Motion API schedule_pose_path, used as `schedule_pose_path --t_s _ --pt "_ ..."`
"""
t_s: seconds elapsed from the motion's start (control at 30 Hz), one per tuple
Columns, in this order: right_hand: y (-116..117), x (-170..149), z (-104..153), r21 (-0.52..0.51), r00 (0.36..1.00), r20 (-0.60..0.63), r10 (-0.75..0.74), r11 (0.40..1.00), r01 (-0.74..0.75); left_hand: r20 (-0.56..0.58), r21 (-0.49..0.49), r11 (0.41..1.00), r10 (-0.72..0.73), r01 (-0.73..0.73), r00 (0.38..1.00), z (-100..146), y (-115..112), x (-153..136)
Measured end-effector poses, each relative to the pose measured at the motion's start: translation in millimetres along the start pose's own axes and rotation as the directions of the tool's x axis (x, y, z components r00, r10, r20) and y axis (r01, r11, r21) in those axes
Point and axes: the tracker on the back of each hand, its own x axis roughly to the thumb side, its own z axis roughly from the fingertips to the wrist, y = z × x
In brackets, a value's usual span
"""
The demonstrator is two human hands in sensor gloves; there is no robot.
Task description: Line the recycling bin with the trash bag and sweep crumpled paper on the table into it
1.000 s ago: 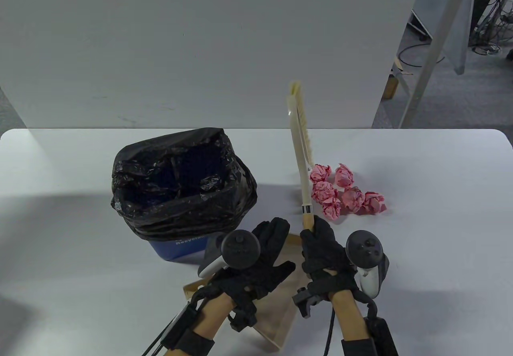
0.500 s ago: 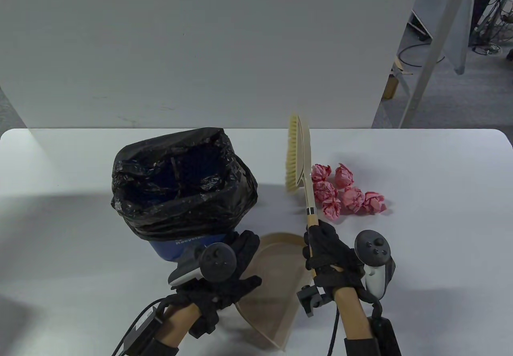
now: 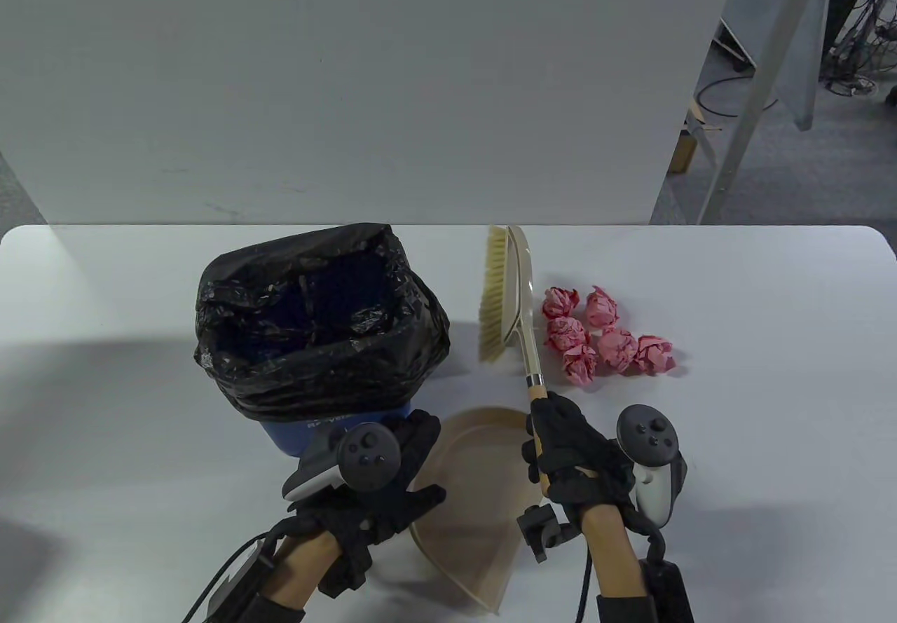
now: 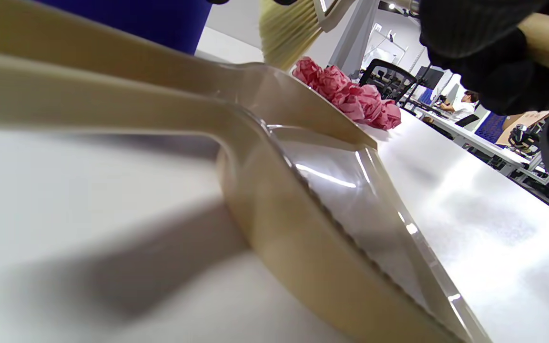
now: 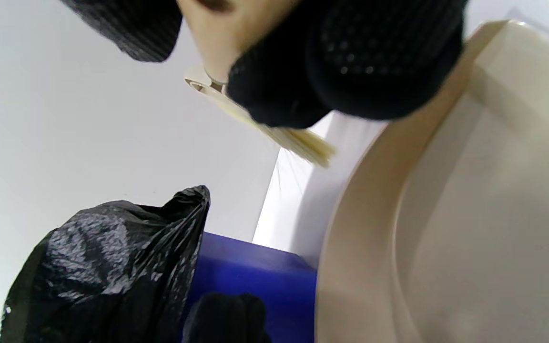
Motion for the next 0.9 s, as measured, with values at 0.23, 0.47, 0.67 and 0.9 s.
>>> schedule_pose_path --t_s 0.23,0.47,0.67,0.9 --pt "0 6 3 0.071 1.000 -0.025 0.007 0.997 -0.006 -0.021 0.009 0.999 -0.048 0.048 0.999 3 6 0" --pt "-7 6 4 0.144 0.988 -0.113 0.103 0.986 -0.086 -0.049 0.014 1.000 -0.017 0.018 0.999 4 8 -7" --pt "-32 3 5 0.062 0.979 -0.169 0.112 0.993 -0.103 -0.066 -0.004 1.000 -0.022 0.022 0.998 3 7 -7" --pt "-58 4 12 -0.060 0.971 -0.197 0.139 0.986 -0.154 -0.095 -0.039 0.999 -0.022 0.019 0.995 2 5 -8"
